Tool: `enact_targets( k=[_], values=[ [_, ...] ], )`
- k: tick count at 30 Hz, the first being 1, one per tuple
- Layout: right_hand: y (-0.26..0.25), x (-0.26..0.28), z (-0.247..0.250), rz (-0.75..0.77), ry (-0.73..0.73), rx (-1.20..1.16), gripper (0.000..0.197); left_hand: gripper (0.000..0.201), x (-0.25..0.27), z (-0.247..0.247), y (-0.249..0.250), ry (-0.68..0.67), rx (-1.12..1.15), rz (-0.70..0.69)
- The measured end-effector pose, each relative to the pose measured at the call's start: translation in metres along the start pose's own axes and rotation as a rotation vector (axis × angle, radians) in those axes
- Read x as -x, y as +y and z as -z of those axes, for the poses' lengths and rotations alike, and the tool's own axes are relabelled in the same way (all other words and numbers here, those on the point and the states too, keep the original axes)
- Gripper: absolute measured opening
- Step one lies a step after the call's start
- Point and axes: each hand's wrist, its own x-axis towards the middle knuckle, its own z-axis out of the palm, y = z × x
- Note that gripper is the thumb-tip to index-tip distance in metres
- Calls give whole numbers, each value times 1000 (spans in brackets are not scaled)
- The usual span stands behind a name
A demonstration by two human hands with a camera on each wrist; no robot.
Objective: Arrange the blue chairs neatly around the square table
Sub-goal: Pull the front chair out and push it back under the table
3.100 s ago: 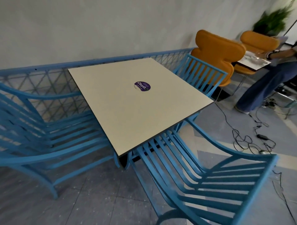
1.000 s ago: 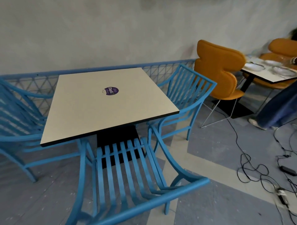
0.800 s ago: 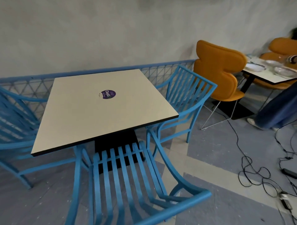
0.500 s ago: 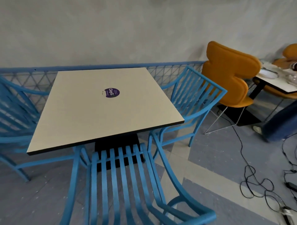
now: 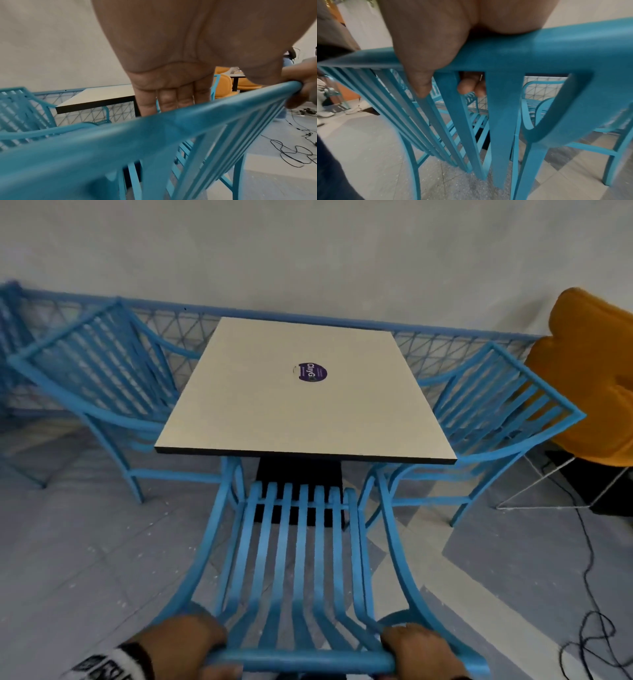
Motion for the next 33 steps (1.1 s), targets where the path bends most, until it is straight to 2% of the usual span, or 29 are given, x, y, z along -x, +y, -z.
enact_targets(
  k=[2,4,6,8,14,18,26,33],
  values=[
    [1,0,-1,36,23,-80,46,75,0,-2,21,-26,-86,43],
    [1,-3,-6,45,-13,-49,51,85,-3,-12,28,1,-104,92],
    [3,-5,-7,44,-2,-3,41,99,-2,-16,29,37,-121,97],
    [2,-6,-7,18,8,42,35,99,-3,-18,31,76,-149,123],
    [3,-4,-13,14,30,143,24,66,-8,-24,27,62,-240,208],
    [3,-8,-8,27,-31,123,30,50,-10,-29,25,106,-230,237],
    [-19,-22,12,124,-84,221,34,44,3,-24,0,139,-206,308],
    [24,-37,50,115,-22,348,29,38,-28,-26,40,136,-65,264]
  ],
)
